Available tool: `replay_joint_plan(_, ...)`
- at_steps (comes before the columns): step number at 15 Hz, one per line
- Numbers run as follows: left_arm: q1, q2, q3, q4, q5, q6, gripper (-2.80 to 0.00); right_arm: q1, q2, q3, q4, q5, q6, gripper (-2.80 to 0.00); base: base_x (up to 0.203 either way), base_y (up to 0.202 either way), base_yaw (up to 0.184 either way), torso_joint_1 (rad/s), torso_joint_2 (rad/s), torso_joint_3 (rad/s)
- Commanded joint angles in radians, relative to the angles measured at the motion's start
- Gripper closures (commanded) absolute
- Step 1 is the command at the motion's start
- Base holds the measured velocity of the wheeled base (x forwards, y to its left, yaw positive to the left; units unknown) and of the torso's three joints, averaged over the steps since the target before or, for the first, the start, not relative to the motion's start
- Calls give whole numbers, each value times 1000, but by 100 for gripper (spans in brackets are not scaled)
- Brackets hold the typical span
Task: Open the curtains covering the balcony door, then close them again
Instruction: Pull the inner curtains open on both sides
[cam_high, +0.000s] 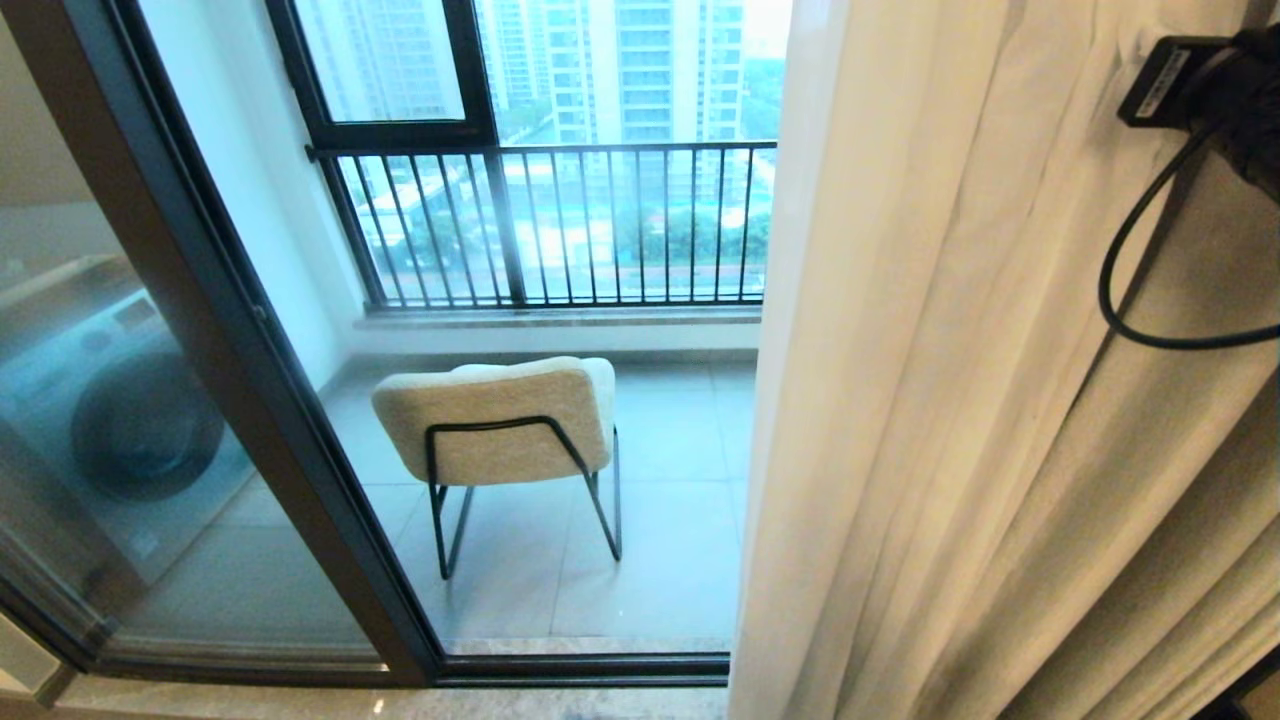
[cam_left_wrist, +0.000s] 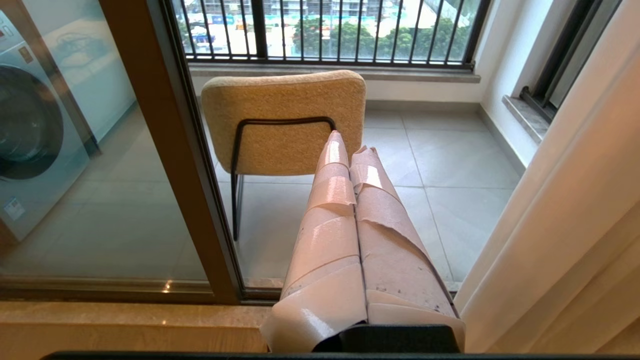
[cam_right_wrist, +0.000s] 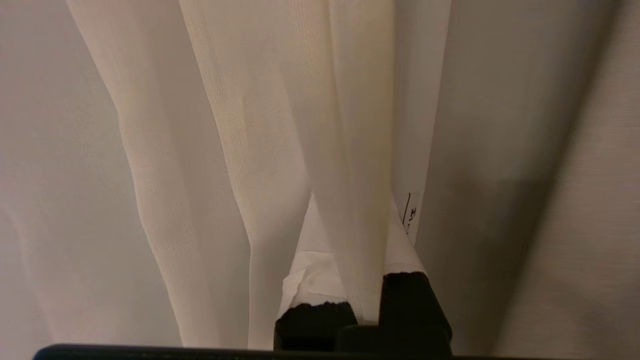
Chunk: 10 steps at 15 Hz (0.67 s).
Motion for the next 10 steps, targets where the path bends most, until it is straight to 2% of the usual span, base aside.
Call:
replay_joint_plan(1, 0, 0, 0, 0, 0, 0, 0, -57, -1, -2, -4, 0, 0, 0, 0, 0, 0, 0, 0, 0)
replay_joint_plan(5, 0, 0, 0, 0, 0, 0, 0, -146, 1, -38, 13, 1, 19, 0, 0, 0, 0, 0, 0, 0)
replay_joint_plan(10, 0, 0, 0, 0, 0, 0, 0, -310, 5, -53, 16, 2, 30, 0, 0, 0, 0, 0, 0, 0)
